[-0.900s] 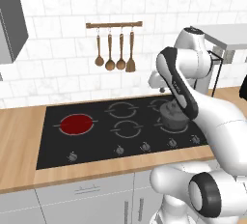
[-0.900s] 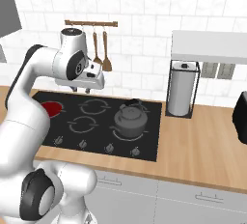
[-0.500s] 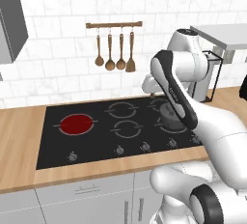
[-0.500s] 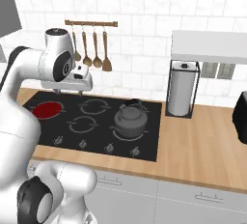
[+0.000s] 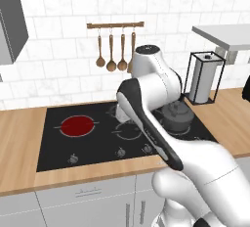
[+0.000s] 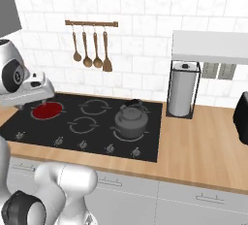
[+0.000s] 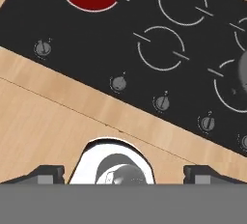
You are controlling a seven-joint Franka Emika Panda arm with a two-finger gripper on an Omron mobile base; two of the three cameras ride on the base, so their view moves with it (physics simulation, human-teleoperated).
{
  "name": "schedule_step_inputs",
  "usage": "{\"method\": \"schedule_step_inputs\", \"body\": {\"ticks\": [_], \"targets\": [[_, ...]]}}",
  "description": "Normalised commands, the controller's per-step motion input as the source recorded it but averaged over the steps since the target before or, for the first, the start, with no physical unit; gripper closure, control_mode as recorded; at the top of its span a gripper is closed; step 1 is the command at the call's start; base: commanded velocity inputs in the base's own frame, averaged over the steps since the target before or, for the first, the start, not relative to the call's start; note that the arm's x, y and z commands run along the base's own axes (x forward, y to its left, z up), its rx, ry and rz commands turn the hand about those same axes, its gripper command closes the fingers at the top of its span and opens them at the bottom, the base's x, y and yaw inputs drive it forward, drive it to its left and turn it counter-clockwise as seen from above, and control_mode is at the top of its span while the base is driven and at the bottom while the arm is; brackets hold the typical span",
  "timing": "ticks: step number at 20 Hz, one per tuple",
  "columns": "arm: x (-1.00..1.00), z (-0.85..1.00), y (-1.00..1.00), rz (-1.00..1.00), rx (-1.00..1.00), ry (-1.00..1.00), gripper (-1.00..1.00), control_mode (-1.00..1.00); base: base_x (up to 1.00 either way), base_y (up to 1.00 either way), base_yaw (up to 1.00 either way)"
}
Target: Turn off the front left burner of the stove.
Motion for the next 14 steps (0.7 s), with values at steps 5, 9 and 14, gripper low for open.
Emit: {"method": "schedule_step_inputs", "body": {"ticks": [5,9,14], "targets": [[-0.35,-0.42,1.00,0.32,-0.12,0.07,-1.00,-1.00,0.00,0.00,0.00],[0.08,-0.45,1.00,0.24,0.00,0.13,-1.00,-1.00,0.00,0.00,0.00],[0.50,-0.29,0.89,0.10,0.04,0.06,-1.00,-1.00,0.00,0.00,0.00]]}}
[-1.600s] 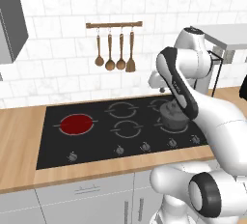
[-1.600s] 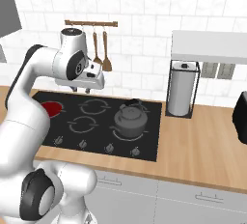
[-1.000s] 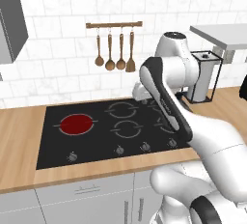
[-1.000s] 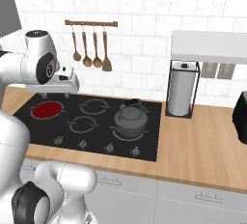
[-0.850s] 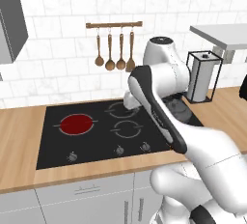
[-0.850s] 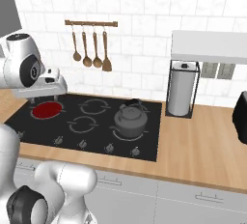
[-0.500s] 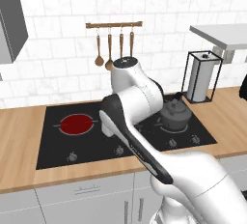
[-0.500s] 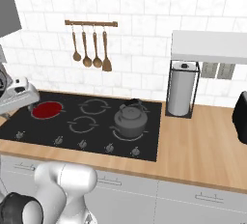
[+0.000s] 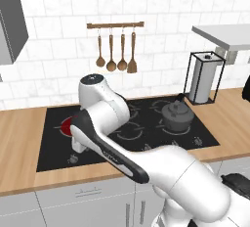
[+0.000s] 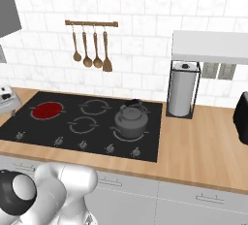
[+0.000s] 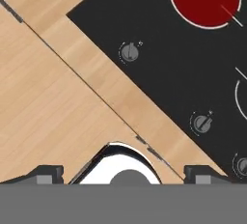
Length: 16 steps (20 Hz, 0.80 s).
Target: Turn off the front left burner of the stove.
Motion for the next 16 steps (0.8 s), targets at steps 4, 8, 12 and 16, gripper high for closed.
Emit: {"method": "schedule_step_inputs", "body": {"ticks": [4,8,12,16], "targets": [[0.38,-0.08,0.53,0.00,0.02,0.00,-1.00,-1.00,0.00,0.00,0.00],[0.19,-0.34,0.21,0.00,0.00,0.00,-1.00,-1.00,0.00,0.00,0.00],[0.28,-0.54,0.12,0.00,0.04,0.00,-1.00,-1.00,0.00,0.00,0.00],[0.37,-0.49,0.08,0.00,0.10,-0.02,-1.00,-1.00,0.00,0.00,0.00]]}}
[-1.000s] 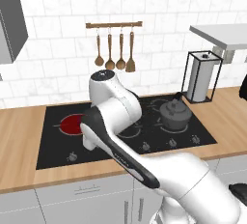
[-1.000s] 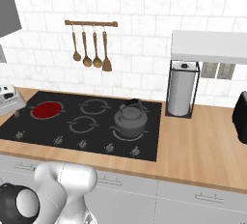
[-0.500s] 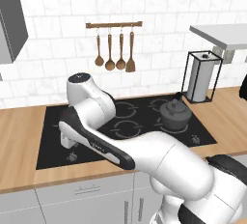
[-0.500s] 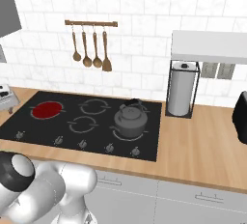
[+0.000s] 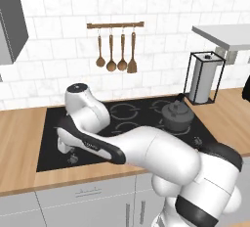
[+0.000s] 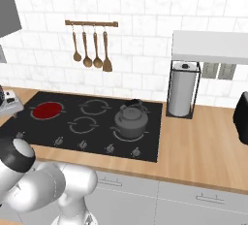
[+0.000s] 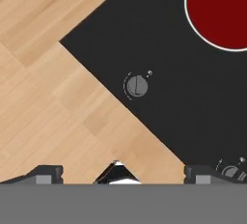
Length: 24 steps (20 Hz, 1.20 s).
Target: Turn off the front left burner of the stove.
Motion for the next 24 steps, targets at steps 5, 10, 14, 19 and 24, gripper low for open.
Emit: {"method": "schedule_step_inputs", "body": {"ticks": [5,10,14,19,24], "targets": [[0.20,-0.29,0.07,0.00,0.05,-0.01,-1.00,-1.00,0.00,0.00,0.00],[0.00,0.00,0.00,0.00,0.00,0.00,-1.00,-1.00,0.00,0.00,0.00],[0.00,0.00,0.00,0.00,0.00,0.00,-1.00,-1.00,0.00,0.00,0.00],[-0.03,-0.35,0.07,0.00,0.00,0.00,-1.00,-1.00,0.00,0.00,0.00],[0.03,-0.59,0.12,0.00,-0.01,0.00,-1.00,-1.00,0.00,0.00,0.00]]}}
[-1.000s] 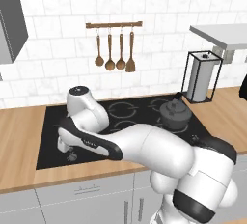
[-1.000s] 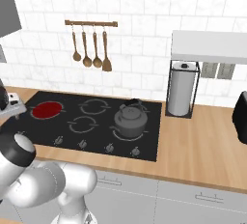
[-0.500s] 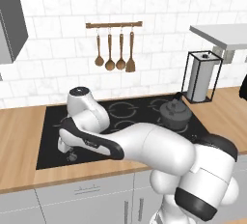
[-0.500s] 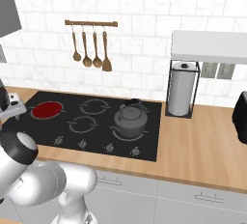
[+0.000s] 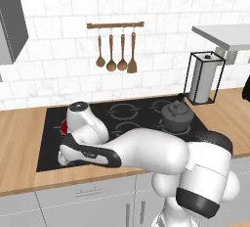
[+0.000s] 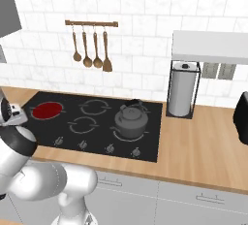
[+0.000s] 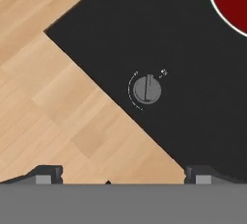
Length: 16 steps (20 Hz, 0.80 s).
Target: Turn off the front left burner of the stove.
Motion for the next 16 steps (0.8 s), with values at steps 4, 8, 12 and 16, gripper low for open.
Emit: {"method": "schedule_step_inputs", "body": {"ticks": [4,8,12,16], "targets": [[0.11,-0.35,0.13,0.00,0.00,0.00,-1.00,-1.00,0.00,0.00,0.00],[0.30,-0.29,0.04,0.00,-0.05,0.00,-1.00,-1.00,0.00,0.00,0.00],[0.40,-0.22,0.01,-0.01,-0.07,0.00,-1.00,-1.00,0.00,0.00,0.00],[0.31,-0.03,0.19,-0.06,0.00,0.00,-1.00,-1.00,0.00,0.00,0.00]]}}
